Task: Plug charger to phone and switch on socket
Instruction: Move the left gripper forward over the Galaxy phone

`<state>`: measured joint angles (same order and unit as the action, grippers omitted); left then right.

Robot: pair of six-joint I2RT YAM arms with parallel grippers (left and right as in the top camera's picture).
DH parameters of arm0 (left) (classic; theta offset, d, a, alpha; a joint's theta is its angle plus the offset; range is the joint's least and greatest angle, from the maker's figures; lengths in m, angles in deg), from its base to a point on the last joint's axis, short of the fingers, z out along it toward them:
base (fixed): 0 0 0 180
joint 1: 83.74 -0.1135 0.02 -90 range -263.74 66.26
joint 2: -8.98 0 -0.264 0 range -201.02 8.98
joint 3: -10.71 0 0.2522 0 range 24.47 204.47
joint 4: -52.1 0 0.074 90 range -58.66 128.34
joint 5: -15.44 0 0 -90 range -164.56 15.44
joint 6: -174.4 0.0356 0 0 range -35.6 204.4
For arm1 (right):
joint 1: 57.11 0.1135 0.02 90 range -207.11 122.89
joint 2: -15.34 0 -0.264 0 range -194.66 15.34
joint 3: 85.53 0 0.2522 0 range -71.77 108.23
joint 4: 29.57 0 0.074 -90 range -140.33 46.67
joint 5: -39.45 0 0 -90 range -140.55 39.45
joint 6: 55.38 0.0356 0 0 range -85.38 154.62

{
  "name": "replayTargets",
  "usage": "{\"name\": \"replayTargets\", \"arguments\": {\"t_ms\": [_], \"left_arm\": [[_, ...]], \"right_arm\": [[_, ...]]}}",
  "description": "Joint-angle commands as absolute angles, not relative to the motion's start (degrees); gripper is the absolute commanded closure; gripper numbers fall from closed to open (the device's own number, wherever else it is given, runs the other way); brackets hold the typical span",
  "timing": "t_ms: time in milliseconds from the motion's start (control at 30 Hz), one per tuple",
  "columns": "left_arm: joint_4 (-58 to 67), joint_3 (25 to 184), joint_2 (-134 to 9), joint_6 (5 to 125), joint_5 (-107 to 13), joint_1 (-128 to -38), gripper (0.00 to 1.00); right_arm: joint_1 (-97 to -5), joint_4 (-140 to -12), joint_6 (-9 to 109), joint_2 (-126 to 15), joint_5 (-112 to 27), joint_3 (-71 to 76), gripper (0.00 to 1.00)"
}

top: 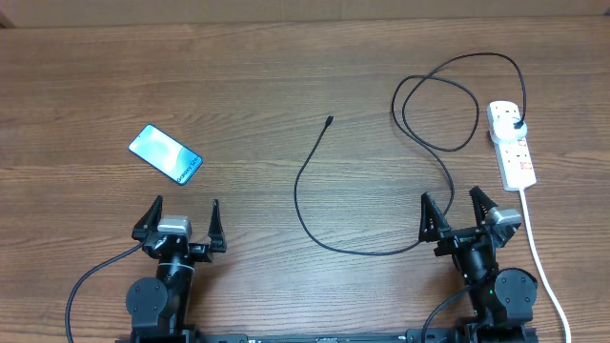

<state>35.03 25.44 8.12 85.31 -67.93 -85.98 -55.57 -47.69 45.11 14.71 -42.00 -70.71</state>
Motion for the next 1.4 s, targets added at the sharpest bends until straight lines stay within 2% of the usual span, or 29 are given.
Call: {"name": "replayTargets", "arguments": {"t_ms": [0, 433, 933, 1133, 1367], "left_arm": [[34.6, 28.3, 8.7, 83.5, -67.5, -85.6, 0.00], [28.5, 35.0, 8.6, 83.5, -67.5, -85.6, 0.00], [27.6, 38.7, 7.4, 79.6, -67.5, -85.6, 0.00], [27.2, 44.7, -0.7, 79.2, -67.0, -85.6, 0.00], [22.2, 58.9, -17.4, 79.2, -61.2, -85.6, 0.00]], "right_arm": [[-55.9, -47.5, 45.0, 15.2, -42.5, -71.3, 0.00], [-55.9, -47.5, 45.0, 15.2, -42.5, -71.3, 0.00], [-55.9, -47.5, 45.0, 15.2, -42.5, -71.3, 0.00], [-55.9, -47.5, 45.0, 15.2, -42.5, -71.3, 0.00], [-55.9, -47.5, 45.0, 15.2, -42.5, -71.3, 0.00]]}}
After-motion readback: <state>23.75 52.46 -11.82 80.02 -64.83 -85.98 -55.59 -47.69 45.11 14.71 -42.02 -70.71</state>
